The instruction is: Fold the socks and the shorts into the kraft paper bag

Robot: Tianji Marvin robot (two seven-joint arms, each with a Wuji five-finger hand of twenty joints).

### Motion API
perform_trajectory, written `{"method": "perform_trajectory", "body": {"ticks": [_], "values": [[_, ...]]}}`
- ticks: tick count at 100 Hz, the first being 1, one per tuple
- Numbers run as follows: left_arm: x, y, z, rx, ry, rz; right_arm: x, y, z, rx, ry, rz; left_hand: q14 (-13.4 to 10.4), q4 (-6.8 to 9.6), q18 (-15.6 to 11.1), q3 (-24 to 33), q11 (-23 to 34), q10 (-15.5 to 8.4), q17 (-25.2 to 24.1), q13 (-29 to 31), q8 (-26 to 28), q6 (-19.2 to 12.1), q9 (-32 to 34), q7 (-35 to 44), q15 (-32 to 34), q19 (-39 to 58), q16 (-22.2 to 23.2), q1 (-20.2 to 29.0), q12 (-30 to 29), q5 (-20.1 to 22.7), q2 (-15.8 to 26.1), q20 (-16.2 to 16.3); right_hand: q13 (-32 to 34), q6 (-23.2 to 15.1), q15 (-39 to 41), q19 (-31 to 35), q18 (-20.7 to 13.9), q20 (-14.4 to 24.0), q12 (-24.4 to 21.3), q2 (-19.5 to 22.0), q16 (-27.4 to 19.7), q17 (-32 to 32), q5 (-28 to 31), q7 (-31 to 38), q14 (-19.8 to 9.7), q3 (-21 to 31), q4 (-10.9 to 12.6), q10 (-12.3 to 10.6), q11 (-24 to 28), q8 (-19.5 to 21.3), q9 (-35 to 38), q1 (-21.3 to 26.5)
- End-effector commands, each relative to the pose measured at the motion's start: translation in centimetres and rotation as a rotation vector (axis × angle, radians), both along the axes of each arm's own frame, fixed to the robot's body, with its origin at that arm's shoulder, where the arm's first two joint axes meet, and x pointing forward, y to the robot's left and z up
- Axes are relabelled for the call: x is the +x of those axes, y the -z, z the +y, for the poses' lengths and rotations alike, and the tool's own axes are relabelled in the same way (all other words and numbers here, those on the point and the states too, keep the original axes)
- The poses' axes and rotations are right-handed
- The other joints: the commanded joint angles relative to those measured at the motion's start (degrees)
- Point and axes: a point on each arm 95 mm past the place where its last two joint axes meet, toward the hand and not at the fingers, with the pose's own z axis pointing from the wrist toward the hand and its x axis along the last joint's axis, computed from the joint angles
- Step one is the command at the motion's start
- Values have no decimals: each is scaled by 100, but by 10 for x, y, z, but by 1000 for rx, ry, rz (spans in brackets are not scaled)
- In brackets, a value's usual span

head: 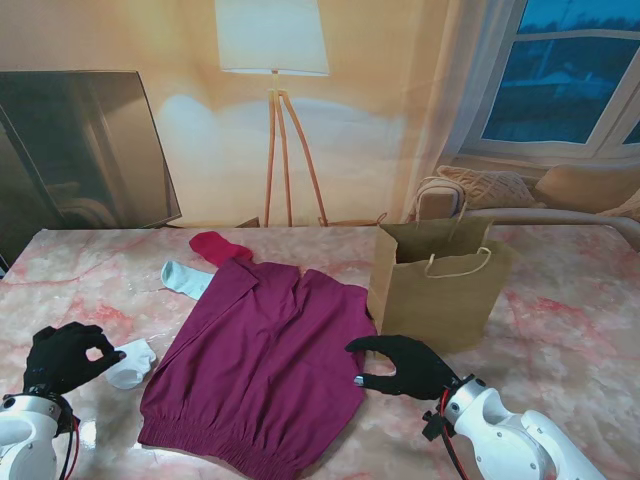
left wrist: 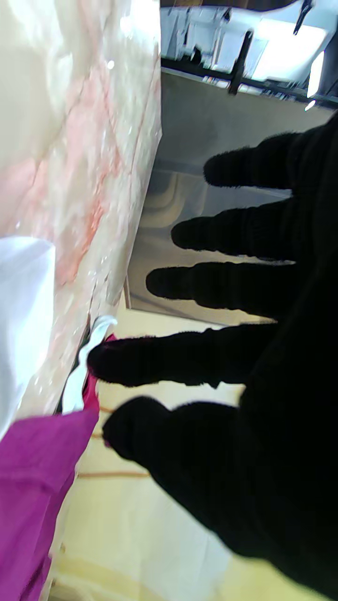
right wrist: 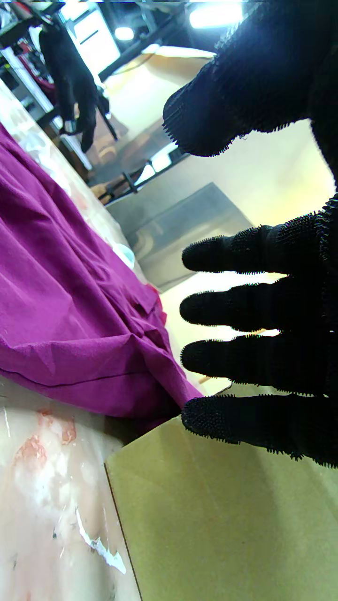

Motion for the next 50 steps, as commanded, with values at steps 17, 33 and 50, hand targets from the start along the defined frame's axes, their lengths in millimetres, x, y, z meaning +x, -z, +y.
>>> {"method": "perform_trajectory", "body": {"ticks": [17, 33, 50], "values": [[18, 14, 2, 58, -65, 20, 0, 2, 2, 2, -1, 14, 157, 157, 150, 2266, 552, 182, 260, 612, 1866, 1350, -84, -692, 593, 764, 322, -347, 487, -2864, -735, -37, 84, -148, 120, 176, -32, 194, 39, 151, 79, 18, 64, 74, -6, -160, 246, -168, 98, 32, 46, -103], [24, 21, 2, 63, -72, 46, 1, 4, 1, 4, 6, 23, 153, 30, 136, 2112, 867, 61, 18, 283, -564, 2221, -408, -3449, 536, 515, 379, -558, 852, -3145, -1102, -305, 66, -148, 105, 170, -25, 189, 28, 148, 67, 5, 67, 75, -21, -160, 245, -167, 78, 32, 52, -96], [28, 27, 3, 122, -93, 115, 1, 4, 1, 7, 6, 23, 221, -7, 6, 1898, 1245, 17, -154, -334, -1040, 2246, -826, -3817, 716, -122, 805, -716, 1608, -3270, -1160, -563, 73, -162, 109, 168, 4, 188, 27, 137, 65, -11, 68, 79, -18, -153, 246, -170, 76, 34, 62, -93]]}}
